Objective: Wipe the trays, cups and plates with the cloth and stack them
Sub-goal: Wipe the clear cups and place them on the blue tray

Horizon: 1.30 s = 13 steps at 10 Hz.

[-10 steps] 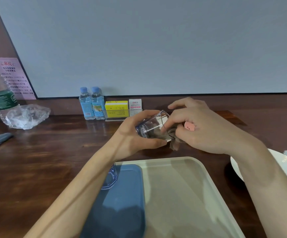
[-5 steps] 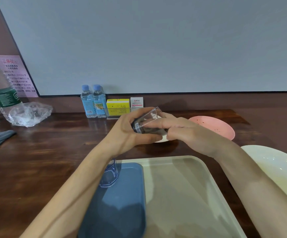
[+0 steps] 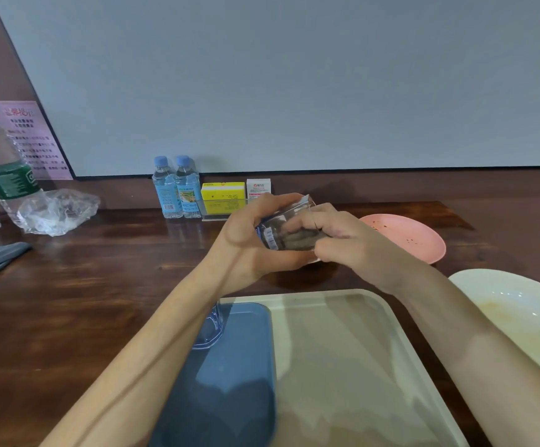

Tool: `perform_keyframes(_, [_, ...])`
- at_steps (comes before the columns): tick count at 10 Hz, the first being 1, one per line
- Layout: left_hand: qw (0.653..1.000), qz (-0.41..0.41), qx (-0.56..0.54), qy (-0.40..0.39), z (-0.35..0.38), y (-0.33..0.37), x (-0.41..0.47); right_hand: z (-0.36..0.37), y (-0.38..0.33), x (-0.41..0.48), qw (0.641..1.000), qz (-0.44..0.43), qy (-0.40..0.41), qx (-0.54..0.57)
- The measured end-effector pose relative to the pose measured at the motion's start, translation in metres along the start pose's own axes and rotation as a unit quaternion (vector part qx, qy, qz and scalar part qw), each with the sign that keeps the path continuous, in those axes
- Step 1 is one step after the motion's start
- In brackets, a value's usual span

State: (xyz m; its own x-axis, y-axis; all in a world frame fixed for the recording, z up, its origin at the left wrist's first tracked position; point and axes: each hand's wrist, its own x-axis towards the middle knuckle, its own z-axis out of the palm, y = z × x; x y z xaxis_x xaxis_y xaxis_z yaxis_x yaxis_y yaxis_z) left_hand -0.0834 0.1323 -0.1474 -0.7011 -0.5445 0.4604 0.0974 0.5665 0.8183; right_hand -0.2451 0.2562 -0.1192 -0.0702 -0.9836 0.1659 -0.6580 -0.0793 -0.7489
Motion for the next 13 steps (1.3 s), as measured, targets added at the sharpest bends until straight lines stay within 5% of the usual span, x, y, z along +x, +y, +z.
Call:
perform_keyframes(2, [0.999, 0.008, 0.042, 0.032, -0.007, 0.0, 0.0, 0.012, 0.001, -0.001, 0.999, -0.014, -0.007, 0.03])
perform_keyframes(3, [0.998, 0.009, 0.049, 0.041, -0.003, -0.004, -0.001, 0.009, 0.003, -0.003, 0.987, -0.011, -0.001, -0.159])
perform_keyframes(7, [0.996, 0.038, 0.071, 0.041, 0.0, 0.002, 0.0, 0.006, -0.018, -0.012, 0.99, -0.046, -0.003, 0.137])
perform_keyframes(9, [0.995, 0.032, 0.088, 0.042, -0.006, 0.003, 0.0, 0.009, -0.016, -0.01, 0.999, -0.011, -0.004, -0.045])
perform_keyframes(11, [0.997, 0.013, 0.074, 0.029, -0.001, -0.006, 0.002, -0.022, -0.027, -0.021, 0.996, -0.031, -0.019, 0.086])
perform_keyframes(13, [0.999, -0.007, 0.039, 0.009, -0.001, -0.006, 0.002, -0.035, -0.013, -0.024, 0.999, 0.002, 0.049, -0.02])
